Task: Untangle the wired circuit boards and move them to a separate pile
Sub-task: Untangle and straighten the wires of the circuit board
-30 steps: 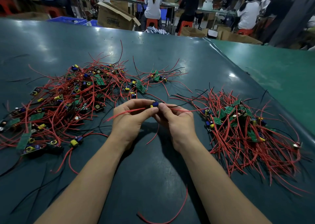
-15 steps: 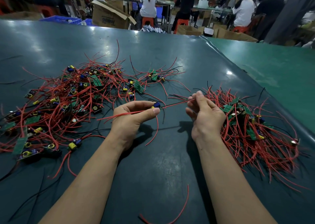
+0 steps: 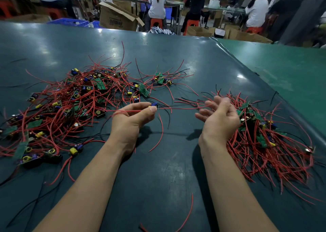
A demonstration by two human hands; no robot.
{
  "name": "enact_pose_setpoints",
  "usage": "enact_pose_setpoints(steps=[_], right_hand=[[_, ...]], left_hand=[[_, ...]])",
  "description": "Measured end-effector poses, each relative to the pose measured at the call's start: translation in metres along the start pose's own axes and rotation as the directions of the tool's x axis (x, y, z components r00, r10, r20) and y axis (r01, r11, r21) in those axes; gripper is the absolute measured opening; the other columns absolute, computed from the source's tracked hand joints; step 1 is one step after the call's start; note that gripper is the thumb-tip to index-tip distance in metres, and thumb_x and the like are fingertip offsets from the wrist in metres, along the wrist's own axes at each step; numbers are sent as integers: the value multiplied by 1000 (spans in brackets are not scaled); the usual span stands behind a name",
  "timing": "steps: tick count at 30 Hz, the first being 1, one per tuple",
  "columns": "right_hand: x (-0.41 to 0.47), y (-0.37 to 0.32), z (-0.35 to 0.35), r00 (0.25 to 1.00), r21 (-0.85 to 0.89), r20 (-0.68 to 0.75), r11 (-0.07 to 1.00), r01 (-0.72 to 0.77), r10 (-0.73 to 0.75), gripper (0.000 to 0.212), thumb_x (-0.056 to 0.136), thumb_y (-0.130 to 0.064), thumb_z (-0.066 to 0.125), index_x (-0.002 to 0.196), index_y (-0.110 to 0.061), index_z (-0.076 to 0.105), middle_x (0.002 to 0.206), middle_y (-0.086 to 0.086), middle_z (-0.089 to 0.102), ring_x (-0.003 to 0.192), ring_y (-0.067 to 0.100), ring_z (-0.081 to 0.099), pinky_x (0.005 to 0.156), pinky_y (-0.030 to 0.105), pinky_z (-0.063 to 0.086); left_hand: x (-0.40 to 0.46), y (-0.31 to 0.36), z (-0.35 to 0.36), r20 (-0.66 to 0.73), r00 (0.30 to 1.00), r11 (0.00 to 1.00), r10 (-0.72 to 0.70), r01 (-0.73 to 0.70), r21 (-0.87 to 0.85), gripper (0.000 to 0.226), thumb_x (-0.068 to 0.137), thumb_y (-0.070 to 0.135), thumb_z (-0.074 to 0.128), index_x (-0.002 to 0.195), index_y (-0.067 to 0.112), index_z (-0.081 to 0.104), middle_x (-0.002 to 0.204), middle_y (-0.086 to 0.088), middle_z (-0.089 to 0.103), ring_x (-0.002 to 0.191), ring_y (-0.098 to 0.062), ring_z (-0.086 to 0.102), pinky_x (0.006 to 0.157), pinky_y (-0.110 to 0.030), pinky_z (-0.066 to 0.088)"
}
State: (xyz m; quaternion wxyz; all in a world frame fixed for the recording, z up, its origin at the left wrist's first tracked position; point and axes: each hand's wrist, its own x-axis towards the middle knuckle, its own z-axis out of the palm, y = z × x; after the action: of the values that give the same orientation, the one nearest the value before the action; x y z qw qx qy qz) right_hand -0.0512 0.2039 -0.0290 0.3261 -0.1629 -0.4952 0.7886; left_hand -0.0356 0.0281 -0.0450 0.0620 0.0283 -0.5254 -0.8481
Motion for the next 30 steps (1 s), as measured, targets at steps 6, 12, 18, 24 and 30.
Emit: enact_pose_setpoints(steps=[6, 12, 18, 24, 30], right_hand=[[-31, 4, 14, 827, -235, 382, 909, -344, 412, 26, 101, -35, 49, 99, -11, 60, 89, 10, 62, 51, 14, 62, 42, 26, 51], [-45, 14, 18, 838, -308, 465, 940, -148, 284, 10, 93, -15, 64, 88, -10, 71, 70, 0, 65, 53, 5, 58, 41, 22, 47], [-15, -2, 9, 962, -108, 197, 980, -169, 188, 23, 93, -14, 65, 71, -11, 70, 56, -5, 59, 46, 4, 50, 38, 18, 42], [-8, 0, 6, 999, -118, 40, 993, -18, 23, 27, 99, -21, 57, 76, -11, 68, 65, 2, 57, 44, 6, 50, 39, 22, 45], [-20, 6, 5, 934, -412, 241, 844, 344, -264, 5, 94, -18, 62, 97, -19, 67, 91, 4, 66, 76, 14, 61, 67, 39, 55]], left_hand=[[0, -2, 1, -45, 999, 999, 25, -26, -26, 26, 57, 14, 81, 82, 10, 72, 77, -5, 74, 73, -15, 69, 73, -23, 57], [-2, -2, -1, 75, 997, 993, 10, -19, 114, 36, 47, 25, 87, 80, 13, 77, 83, -9, 74, 79, -20, 70, 77, -27, 58], [-1, 0, -1, 34, 999, 998, 21, -23, 61, 35, 42, 27, 88, 76, 19, 79, 82, -5, 75, 79, -16, 70, 84, -27, 57], [2, 3, -2, -79, 993, 995, 86, -89, -37, 25, 54, 16, 84, 78, 13, 76, 79, -4, 74, 75, -14, 69, 76, -23, 57], [7, 2, -8, -237, 922, 946, 305, -267, 183, 28, 79, 4, 75, 106, 1, 71, 88, -3, 73, 76, -8, 65, 73, -18, 51]])
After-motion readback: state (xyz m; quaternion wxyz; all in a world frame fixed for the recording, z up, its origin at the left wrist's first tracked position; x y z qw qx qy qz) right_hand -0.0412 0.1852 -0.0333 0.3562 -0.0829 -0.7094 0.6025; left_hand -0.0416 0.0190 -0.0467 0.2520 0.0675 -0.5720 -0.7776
